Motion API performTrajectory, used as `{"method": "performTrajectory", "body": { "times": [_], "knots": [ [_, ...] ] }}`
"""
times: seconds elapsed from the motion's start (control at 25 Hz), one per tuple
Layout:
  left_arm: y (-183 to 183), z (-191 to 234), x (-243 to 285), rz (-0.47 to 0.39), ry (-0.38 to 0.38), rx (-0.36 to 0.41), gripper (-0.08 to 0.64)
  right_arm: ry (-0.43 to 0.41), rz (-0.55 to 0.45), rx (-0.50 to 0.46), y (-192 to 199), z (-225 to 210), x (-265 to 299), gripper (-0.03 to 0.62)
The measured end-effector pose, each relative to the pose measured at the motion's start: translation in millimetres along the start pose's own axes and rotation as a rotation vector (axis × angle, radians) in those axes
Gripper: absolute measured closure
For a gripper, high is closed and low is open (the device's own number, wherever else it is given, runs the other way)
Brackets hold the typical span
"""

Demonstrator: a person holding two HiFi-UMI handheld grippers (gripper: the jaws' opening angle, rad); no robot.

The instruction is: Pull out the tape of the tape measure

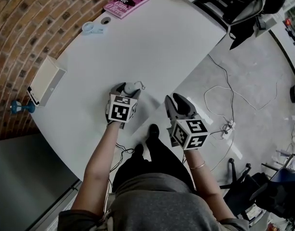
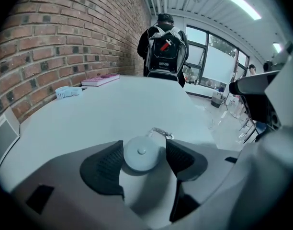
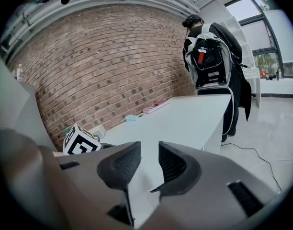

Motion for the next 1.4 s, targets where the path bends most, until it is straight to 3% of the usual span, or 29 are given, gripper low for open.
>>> {"method": "performTrajectory", "body": {
  "times": [0.28, 0.6, 0.84, 1.4],
  "knots": [
    [-1, 0, 1, 0.017, -0.015, 0.017, 0.315, -0.021, 0.012, 0.001, -1, -1, 7, 0.489],
    [-1, -7, -12, 0.064, -0.048, 0.136, 0.324, -0.074, 0.035, -0.012, 1, 6, 12, 0.491],
    [-5, -7, -30, 0.112, -0.025, 0.193, 0.324, -0.11, 0.056, -0.031, 3, 15, 21, 0.492],
    [-29, -14, -91, 0.14, -0.023, 0.387, 0.325, -0.231, 0.148, -0.201, 12, 50, 52, 0.477]
  ]
}}
Point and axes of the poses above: the fingertips, and each gripper's own axes: x forward along the fingers, z to its left, y out of its underside, the point moved 3 cm from there along -x, backward along the fingers, and after that the axes turned 8 degrees about z, right-handed, at the moved point
